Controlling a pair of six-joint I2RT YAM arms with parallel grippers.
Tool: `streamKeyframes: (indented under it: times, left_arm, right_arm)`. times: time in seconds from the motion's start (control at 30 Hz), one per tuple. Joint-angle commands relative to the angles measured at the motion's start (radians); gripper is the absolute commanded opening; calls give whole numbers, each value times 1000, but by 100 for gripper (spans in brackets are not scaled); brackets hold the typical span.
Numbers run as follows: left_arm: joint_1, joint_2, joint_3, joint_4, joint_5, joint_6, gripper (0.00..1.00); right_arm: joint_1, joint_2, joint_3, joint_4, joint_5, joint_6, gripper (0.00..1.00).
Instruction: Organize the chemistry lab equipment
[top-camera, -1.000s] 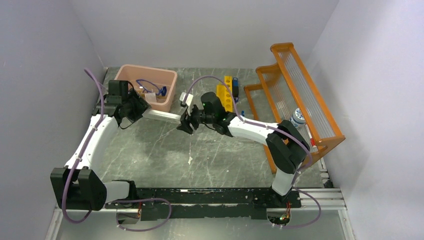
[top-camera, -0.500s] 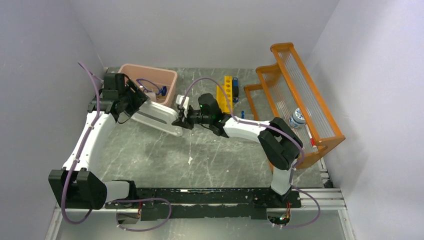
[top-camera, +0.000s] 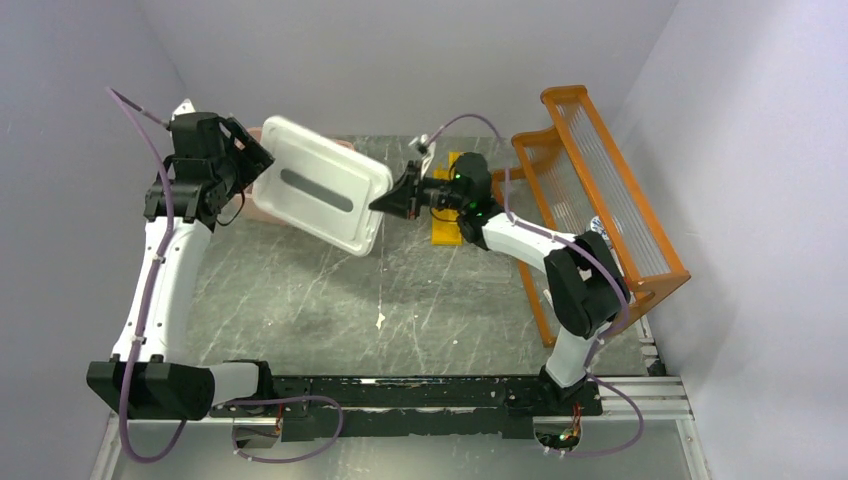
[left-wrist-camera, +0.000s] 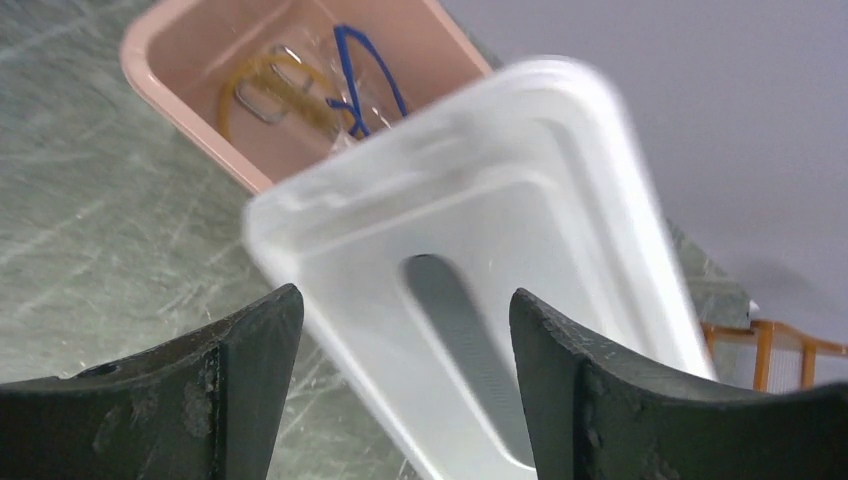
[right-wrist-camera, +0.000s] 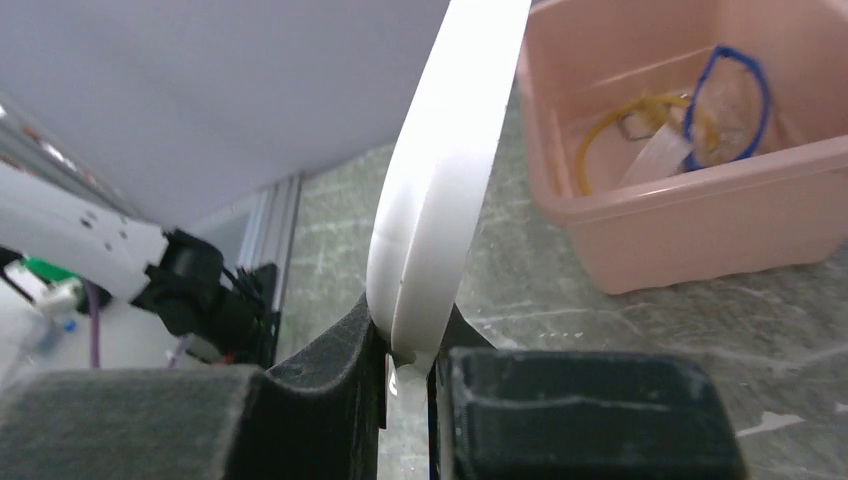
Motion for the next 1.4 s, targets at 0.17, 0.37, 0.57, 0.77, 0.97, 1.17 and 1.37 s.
streamKeyframes:
  times: [0.17, 0.37, 0.57, 0.77, 0.97, 1.17, 1.37]
  left_arm:
    - [89, 87, 44, 3, -28, 48, 80]
    - [96, 229, -81, 101, 143, 62, 76]
    - [94, 358, -102, 186, 219, 47, 74]
    - [88, 426, -124, 186, 236, 18, 62]
    - [75, 396, -144, 156, 273, 52, 45]
    - [59, 326, -220, 123, 338, 56, 40]
    - [43, 226, -318, 115, 382, 19, 39]
  right_arm:
    - [-165, -56, -40, 344, 35, 405, 0]
    - [-239, -52, 22, 300, 98, 580, 0]
    - [-250, -32, 63, 285, 60, 650, 0]
    - [-251, -21, 54, 310, 64, 694, 0]
    - [-249, -6, 67, 254, 87, 737, 0]
    - [-242, -11, 42, 214, 125, 783, 0]
    - [-202, -44, 4, 112, 203, 757, 0]
